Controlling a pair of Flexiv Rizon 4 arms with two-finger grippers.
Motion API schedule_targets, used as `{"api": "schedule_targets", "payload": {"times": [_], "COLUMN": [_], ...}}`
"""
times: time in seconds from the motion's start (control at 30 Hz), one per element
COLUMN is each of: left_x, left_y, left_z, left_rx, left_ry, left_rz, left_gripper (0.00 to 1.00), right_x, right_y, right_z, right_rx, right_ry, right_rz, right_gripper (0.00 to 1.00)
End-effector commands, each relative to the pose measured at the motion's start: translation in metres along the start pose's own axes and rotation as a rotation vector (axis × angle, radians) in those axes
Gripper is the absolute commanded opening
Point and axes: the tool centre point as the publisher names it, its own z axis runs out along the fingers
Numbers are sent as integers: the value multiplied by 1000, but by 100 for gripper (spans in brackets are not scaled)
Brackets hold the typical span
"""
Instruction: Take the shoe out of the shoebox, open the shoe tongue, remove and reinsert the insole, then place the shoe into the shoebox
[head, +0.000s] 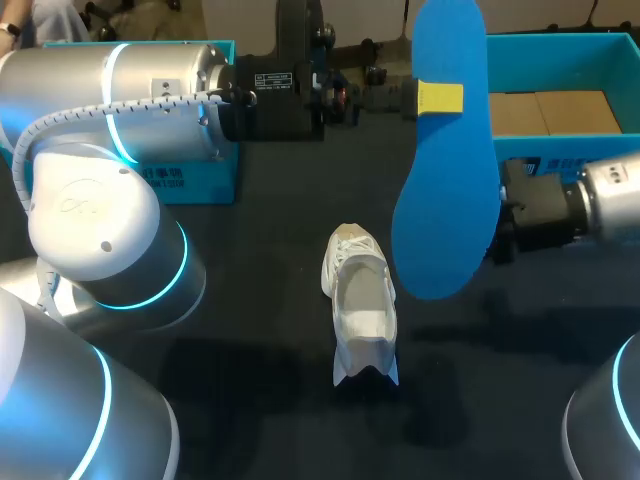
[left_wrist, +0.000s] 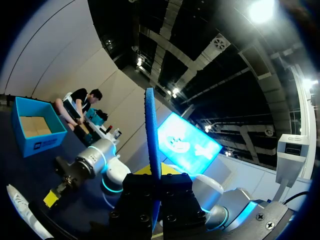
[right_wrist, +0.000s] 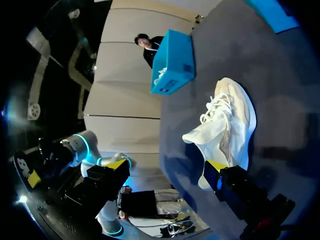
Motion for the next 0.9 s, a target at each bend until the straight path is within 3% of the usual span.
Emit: {"api": "schedule_targets", "payload": {"times": [0.03, 0.27, 0.9], "left_x": [0, 0, 0], "left_y": [2, 2, 2], "left_z": [0, 0, 0], "left_rx": [1, 1, 1], "left_ry": [-3, -3, -3], "left_rz": [0, 0, 0], "left_gripper": [0, 0, 0], "right_x": [3, 6, 7], "right_y": [-13, -12, -11], "right_z": [-8, -21, -22], "right_rx": [-41, -93, -84], "right_ry": [72, 44, 50], "right_rz": [-6, 5, 1], "right_gripper": [100, 100, 100]}}
